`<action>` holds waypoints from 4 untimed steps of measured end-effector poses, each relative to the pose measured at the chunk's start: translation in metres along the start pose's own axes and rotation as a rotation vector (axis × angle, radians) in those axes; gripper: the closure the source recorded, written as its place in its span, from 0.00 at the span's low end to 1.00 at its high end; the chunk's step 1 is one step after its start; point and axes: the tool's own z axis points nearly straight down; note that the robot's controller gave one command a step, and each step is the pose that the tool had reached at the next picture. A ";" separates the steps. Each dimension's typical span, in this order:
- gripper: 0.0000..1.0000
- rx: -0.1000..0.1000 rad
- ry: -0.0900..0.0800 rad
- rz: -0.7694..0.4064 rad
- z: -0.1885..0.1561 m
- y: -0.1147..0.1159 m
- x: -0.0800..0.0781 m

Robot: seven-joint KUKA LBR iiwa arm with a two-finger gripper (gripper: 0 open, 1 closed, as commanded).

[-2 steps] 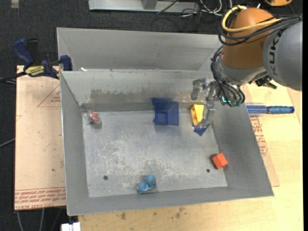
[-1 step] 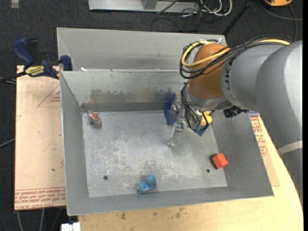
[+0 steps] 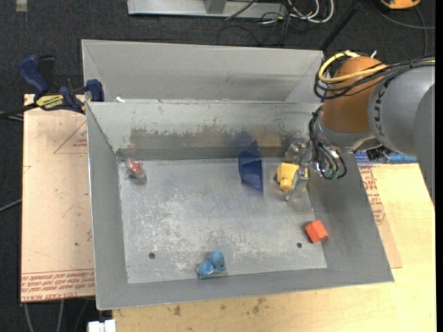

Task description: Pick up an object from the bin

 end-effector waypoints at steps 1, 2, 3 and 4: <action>0.00 -0.001 -0.003 -0.001 0.000 0.001 -0.001; 0.00 -0.002 -0.006 -0.003 -0.001 0.002 -0.001; 0.00 -0.002 -0.008 -0.004 -0.001 0.003 -0.002; 1.00 -0.002 -0.008 -0.005 -0.001 0.003 -0.002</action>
Offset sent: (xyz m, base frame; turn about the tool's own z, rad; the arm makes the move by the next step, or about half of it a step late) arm 0.0000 0.0000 0.0000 0.0000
